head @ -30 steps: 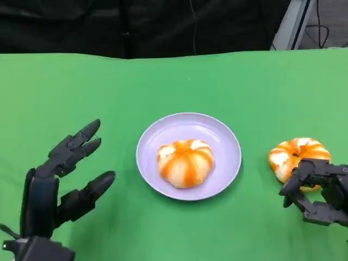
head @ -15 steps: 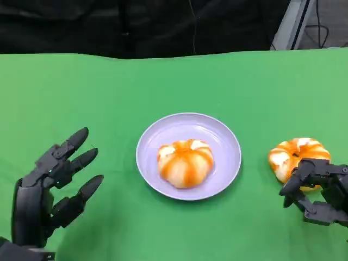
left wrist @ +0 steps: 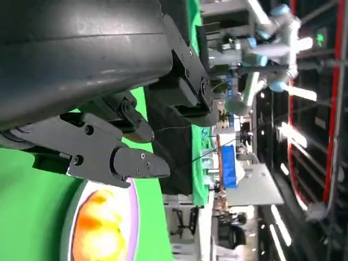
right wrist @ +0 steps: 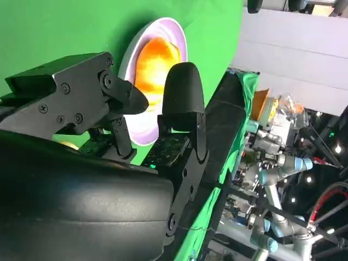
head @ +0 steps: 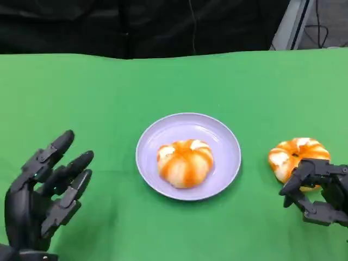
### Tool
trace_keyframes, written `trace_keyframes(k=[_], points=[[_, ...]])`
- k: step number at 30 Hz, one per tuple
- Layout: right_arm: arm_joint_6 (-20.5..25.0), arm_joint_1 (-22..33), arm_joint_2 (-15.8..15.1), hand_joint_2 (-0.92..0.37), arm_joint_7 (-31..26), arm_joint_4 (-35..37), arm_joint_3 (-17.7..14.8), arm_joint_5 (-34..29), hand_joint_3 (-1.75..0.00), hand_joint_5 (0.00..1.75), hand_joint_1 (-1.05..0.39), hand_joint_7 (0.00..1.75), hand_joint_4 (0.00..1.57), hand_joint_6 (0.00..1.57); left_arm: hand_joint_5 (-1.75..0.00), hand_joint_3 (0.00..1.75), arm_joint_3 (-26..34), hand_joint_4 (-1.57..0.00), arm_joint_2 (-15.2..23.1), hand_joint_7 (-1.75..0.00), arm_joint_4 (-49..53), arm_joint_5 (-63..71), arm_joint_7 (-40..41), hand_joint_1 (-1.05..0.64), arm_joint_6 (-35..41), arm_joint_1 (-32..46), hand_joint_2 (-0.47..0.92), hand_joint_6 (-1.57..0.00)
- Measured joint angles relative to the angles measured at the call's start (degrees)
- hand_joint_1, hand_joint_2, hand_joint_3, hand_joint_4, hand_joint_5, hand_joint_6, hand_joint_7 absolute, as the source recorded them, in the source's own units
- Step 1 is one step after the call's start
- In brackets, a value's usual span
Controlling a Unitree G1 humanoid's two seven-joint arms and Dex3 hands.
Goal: Grasp the bread from the table and place it into the plate.
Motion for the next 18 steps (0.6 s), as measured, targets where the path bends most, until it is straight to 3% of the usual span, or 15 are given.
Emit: trace_keyframes(k=[6, 10, 12, 14, 18], points=[[0.0, 0.0, 0.0, -0.72, 0.0, 0.0, 0.0, 0.0, -0.82, 1.42, 0.13, 1.04, 0.87, 0.91, -0.05, 0.4, 1.6, -0.96, -1.1, -0.03, -2.0, -0.9, -1.3, 0.04, 3.2, 1.0, 0.92, -0.77], [0.0, 0.0, 0.0, -0.71, -0.2, 0.0, 0.0, 0.0, -0.82, 1.4, 0.13, 1.03, 0.87, 0.92, -0.2, 0.43, 2.7, -1.12, -1.5, -0.06, -2.3, 0.4, -1.1, 0.03, 4.0, 1.1, 0.92, -0.97], [0.0, 0.0, 0.0, -0.71, -0.2, 0.1, 0.0, 0.0, -0.83, 1.4, 0.13, 1.03, 0.87, 0.92, -0.77, 0.42, 3.1, -0.92, -1.8, -0.06, -2.3, 1.4, -0.9, 0.01, 4.0, 1.1, 0.92, -1.1], [0.0, -0.1, 0.0, -0.7, -0.2, 0.1, 0.0, 0.0, -0.83, 1.4, 0.13, 1.03, 0.87, 0.92, -0.97, 0.42, 3.3, -0.86, -2.2, -0.09, -2.3, 1.9, -0.5, 0.0, 4.0, 1.1, 0.92, -1.18], [0.0, -0.1, 0.0, -0.7, -0.2, 0.1, 0.0, 0.0, -0.83, 1.4, 0.12, 1.03, 0.87, 0.92, -1.18, 0.45, 4.1, -0.8, -2.5, -0.2, -2.2, 3.1, -0.1, -0.04, 4.0, 1.0, 0.92, -1.21]])
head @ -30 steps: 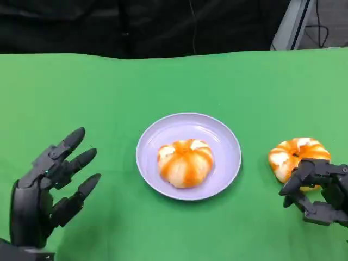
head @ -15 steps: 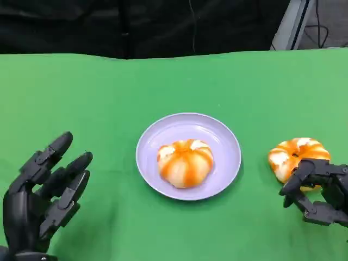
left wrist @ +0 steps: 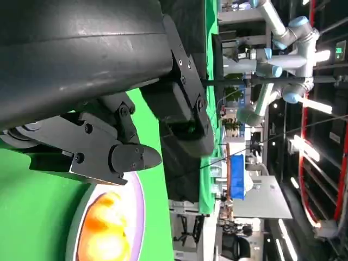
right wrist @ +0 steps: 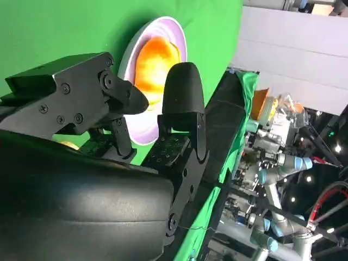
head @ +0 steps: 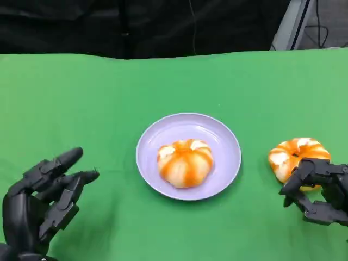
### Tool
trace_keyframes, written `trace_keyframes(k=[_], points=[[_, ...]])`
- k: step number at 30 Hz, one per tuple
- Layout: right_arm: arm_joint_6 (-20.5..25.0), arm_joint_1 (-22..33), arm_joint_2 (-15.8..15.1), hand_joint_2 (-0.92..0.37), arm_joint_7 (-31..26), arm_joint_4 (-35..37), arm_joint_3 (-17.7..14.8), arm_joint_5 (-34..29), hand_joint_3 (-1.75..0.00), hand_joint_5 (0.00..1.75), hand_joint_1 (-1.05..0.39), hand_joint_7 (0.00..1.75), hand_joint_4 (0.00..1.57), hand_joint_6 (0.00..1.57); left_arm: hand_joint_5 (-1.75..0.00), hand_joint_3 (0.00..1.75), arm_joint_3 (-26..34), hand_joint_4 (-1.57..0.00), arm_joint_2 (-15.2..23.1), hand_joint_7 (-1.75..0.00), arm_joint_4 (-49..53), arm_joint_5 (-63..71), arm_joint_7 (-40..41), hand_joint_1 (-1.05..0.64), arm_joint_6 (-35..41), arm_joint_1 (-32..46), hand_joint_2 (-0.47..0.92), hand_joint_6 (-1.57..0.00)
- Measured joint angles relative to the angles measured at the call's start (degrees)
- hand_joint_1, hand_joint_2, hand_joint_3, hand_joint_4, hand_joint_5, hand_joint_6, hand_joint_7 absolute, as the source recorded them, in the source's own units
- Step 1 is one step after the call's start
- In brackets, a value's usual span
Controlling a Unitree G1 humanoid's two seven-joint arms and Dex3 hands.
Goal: Grasp the bread from the table and place it into the plate.
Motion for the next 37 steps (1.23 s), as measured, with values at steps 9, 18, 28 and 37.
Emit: trace_keyframes(k=[9, 18, 28, 37], points=[[-0.5, 0.0, 0.2, -0.7, -0.4, 0.0, 0.1, -0.2, -0.77, 1.33, 0.11, 0.95, 0.9, 0.96, -1.36, 0.49, 1.1, -0.77, -0.3, -0.76, 0.3, -1.6, -1.5, -0.08, 0.3, -0.1, 0.92, -0.94], [-0.6, 0.0, 0.8, -0.69, -2.1, 0.0, 0.6, -1.3, -0.75, 1.28, 0.1, 0.88, 0.93, 0.99, -1.58, 0.51, 3.0, -0.7, 0.1, -1.09, 1.8, -2.6, -4.4, -0.11, 0.3, -0.3, 0.92, -0.78], [-1.2, 0.0, 1.0, -0.69, -3.5, 0.0, 1.1, -2.5, -0.78, 1.27, 0.09, 0.87, 0.94, 1.01, -1.61, 0.5, 3.4, -0.72, 0.2, -1.17, 2.0, -1.3, -4.7, -0.12, -0.1, -0.4, 0.92, -0.76], [-2.1, 0.0, 1.0, -0.72, -3.6, 0.0, 1.2, -2.4, -0.76, 1.3, 0.09, 0.91, 0.92, 0.98, -1.59, 0.48, 3.4, -0.72, 0.2, -1.17, 1.2, -0.8, -4.7, -0.12, -0.1, 0.3, 0.92, -0.76]])
